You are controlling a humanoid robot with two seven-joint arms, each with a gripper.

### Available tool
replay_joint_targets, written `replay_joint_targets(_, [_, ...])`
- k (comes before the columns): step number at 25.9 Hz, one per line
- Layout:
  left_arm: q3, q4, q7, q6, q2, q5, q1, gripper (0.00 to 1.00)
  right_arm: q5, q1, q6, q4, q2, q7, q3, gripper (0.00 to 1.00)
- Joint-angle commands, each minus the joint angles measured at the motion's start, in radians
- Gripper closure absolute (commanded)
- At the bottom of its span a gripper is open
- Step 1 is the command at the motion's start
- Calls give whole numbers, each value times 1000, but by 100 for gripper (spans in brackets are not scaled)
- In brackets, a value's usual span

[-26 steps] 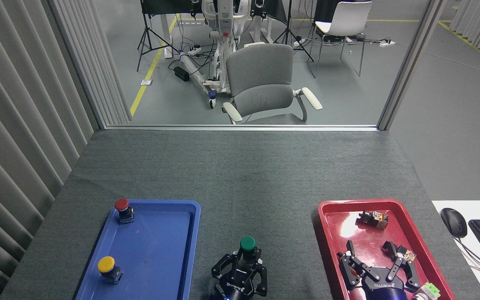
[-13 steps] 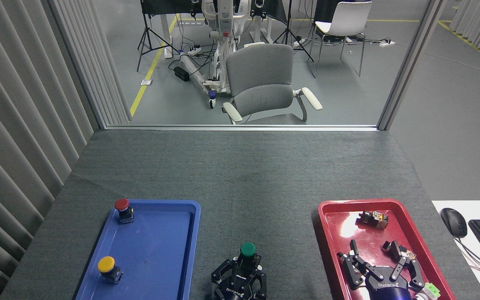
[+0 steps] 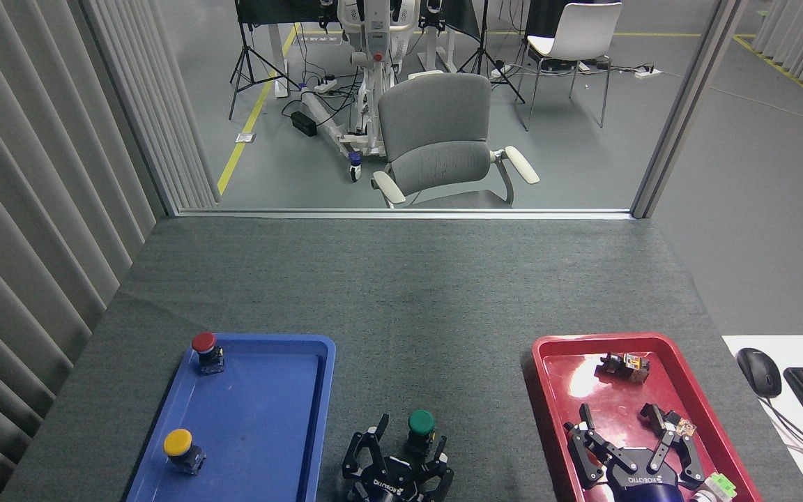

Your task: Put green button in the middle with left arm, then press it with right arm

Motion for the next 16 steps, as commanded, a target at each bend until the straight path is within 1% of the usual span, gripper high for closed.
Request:
replay_joint_targets(1, [2, -132, -10, 0, 73, 1, 45, 1, 0, 2, -5, 0, -5, 1, 0, 1])
replay_joint_targets(4, [13, -287, -15, 0, 163, 1, 109, 1, 1, 1, -5, 0, -5, 1, 6, 1])
replay_joint_targets(6, [22, -367, -27, 0, 209, 1, 149, 1, 1, -3, -5, 0, -5, 1, 9, 1])
replay_joint_targets(9, [100, -474, -41, -13, 260, 1, 217, 1, 4, -10, -28, 3, 4, 4, 34, 1])
replay_joint_targets(11, [210, -557, -64, -79, 298, -2, 269, 1, 6, -15, -36, 3, 16, 5, 65, 1])
replay_joint_targets(12, [286, -579, -102, -135, 304, -12, 287, 1, 9, -16, -36, 3, 27, 5, 74, 1])
replay_joint_targets(14, [453, -589, -232, -283, 292, -67, 304, 1, 13, -24, -34, 5, 44, 5, 82, 1])
replay_joint_targets(15, [522, -591, -279, -345, 272, -96, 304, 1, 15, -30, -31, 8, 48, 5, 94, 1])
replay_joint_targets(16, [565, -591, -298, -390, 251, -107, 301, 1, 16, -36, -26, 12, 52, 5, 112, 1])
